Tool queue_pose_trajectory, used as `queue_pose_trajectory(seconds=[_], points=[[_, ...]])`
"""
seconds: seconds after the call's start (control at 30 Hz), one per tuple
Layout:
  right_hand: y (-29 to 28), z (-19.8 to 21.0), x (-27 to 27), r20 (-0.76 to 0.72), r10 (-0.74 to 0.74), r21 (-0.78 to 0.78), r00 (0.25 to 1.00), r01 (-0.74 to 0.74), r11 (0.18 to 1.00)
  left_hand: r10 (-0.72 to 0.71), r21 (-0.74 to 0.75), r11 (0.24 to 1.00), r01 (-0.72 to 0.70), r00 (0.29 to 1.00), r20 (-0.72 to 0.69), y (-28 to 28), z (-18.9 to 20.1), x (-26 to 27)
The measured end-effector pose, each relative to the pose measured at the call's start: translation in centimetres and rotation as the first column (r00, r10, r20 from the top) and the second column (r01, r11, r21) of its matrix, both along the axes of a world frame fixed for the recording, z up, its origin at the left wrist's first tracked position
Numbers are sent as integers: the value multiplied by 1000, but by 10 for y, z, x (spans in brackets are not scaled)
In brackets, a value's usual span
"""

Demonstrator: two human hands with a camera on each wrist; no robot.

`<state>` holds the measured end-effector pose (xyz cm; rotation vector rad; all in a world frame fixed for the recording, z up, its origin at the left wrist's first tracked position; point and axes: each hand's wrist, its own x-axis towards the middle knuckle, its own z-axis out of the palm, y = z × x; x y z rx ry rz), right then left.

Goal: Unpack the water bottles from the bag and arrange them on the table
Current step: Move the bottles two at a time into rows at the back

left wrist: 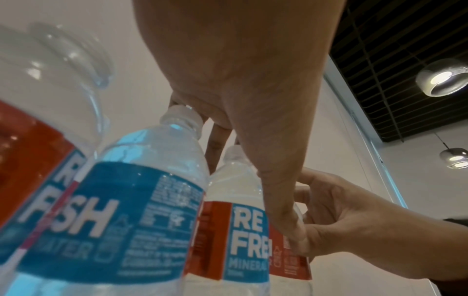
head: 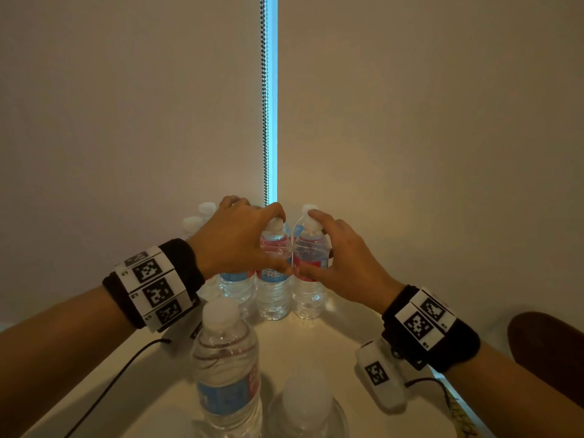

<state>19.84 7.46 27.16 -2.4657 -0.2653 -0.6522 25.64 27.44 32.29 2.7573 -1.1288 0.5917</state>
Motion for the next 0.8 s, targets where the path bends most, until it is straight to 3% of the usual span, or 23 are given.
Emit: queue_pose_trajectory(seconds=[0.17, 0.37, 0.5, 0.63, 0.8], points=[[-3, 11, -24, -8, -36, 21, 999, 36, 999, -126, -135, 983, 128, 992, 20, 22, 9, -6], [-10, 31, -83, 126, -2, 74, 992, -7, 997, -241, -400, 879, 261, 965, 102, 74, 20, -38], [-9, 28, -133, 177, 107, 150, 978, -134, 980, -247, -419, 876, 238, 968, 33, 111, 11, -69], [0, 20, -179, 85, 235, 188, 968, -247, 951, -316, -528, 833, 168, 927, -204, 134, -10, -97], [29, 17, -213, -5, 299, 96, 954, -297, 950, -266, -437, 893, 109, 911, -316, 140, -30, -120]])
